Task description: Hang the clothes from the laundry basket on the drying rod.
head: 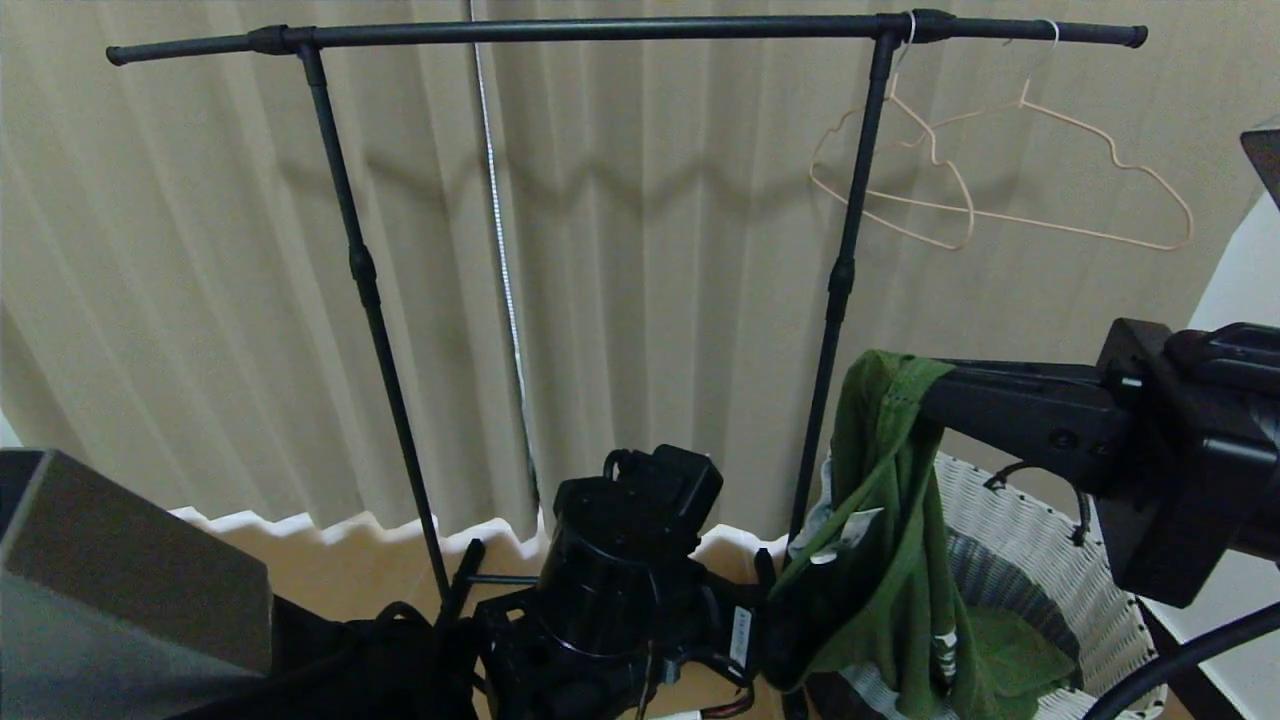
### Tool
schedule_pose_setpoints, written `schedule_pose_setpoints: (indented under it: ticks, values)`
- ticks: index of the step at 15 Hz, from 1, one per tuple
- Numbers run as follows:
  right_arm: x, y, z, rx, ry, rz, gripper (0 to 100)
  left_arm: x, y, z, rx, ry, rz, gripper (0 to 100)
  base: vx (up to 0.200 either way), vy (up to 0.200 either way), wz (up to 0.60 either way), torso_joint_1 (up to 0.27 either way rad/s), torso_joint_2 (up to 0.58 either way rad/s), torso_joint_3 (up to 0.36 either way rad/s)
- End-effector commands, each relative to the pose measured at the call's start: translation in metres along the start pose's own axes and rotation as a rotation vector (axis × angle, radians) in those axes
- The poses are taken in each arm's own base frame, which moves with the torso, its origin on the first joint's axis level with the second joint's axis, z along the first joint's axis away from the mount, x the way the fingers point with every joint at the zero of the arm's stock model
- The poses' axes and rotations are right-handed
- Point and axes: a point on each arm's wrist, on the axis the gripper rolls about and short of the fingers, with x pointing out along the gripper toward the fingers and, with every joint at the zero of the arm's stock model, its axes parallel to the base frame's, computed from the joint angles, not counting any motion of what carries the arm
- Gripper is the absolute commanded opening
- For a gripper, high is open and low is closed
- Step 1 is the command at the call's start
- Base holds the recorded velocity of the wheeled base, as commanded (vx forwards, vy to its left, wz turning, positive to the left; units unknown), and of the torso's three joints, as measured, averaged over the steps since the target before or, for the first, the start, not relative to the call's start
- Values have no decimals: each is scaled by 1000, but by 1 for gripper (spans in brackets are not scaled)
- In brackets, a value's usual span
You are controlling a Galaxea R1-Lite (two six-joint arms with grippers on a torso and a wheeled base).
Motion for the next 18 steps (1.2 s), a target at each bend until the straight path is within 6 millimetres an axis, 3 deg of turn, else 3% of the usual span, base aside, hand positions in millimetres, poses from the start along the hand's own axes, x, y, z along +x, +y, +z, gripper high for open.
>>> schedule_pose_setpoints:
  ticks: [1,2,3,7,9,10,13,15,16,18]
  values:
    - [-3,0,2,-2,-13,0,0,0,11,-7,-4,29,33,100,0,0,0,0,0,0]
    - [-4,0,2,-2,-14,-2,0,-1,16,-9,-7,35,45,100,0,0,0,0,0,0]
    - [-4,0,2,-2,-14,-2,0,-1,16,-8,-8,34,46,0,0,0,0,0,0,0]
    - [-2,-1,3,-3,-12,-8,0,-17,20,-13,39,46,76,0,0,0,0,0,0,0]
    - [0,-8,0,3,-1,-44,0,-47,24,3,70,-57,115,0,0,0,0,0,0,0]
    - [4,-17,0,7,4,-83,0,-73,34,32,73,-163,143,0,0,0,0,0,0,0]
    - [11,-39,13,-7,-47,-178,0,-126,52,94,69,-277,238,0,0,0,0,0,0,0]
    - [13,-53,25,-11,-90,-232,0,-150,53,138,55,-336,273,0,0,0,0,0,0,0]
    - [14,-56,26,-12,-94,-242,0,-153,53,146,53,-351,277,0,0,0,0,0,0,0]
    - [18,-73,29,-20,-132,-296,0,-170,48,186,48,-373,290,0,0,0,0,0,0,0]
